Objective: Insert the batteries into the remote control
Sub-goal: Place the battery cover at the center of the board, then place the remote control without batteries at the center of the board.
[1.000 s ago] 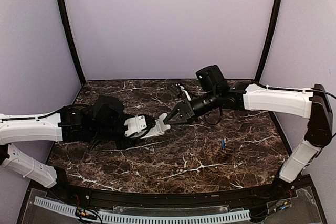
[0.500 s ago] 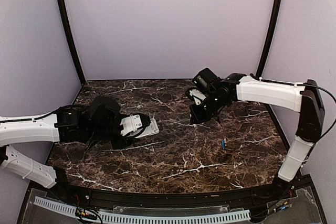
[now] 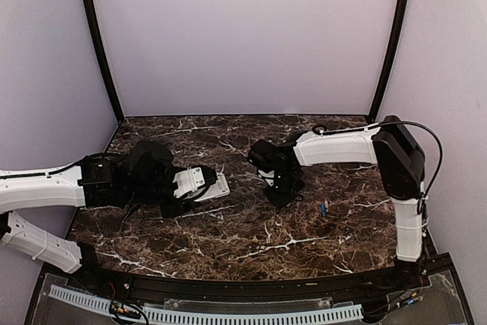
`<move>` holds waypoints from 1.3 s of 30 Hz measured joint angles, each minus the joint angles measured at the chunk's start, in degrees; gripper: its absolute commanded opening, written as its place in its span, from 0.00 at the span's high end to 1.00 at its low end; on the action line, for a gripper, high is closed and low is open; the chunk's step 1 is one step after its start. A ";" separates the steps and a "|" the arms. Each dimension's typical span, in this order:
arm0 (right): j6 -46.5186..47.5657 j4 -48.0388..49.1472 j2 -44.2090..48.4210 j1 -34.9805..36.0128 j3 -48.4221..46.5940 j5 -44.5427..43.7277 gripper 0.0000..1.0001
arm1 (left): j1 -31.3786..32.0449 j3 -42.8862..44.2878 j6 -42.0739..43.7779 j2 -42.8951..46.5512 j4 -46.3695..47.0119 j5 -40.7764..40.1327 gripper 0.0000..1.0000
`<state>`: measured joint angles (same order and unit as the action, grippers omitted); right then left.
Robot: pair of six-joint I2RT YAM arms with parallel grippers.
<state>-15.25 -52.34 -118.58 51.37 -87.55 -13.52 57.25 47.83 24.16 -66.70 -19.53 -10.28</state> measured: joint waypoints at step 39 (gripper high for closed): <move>-6.54 7.69 27.52 -7.82 22.10 12.63 0.76 | -0.55 -1.07 0.02 -17.16 0.07 17.09 1.00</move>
<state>-21.78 -44.64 -91.07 43.55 -65.45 -0.89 56.71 46.76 24.18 -83.85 -19.46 6.81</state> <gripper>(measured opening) 0.235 0.560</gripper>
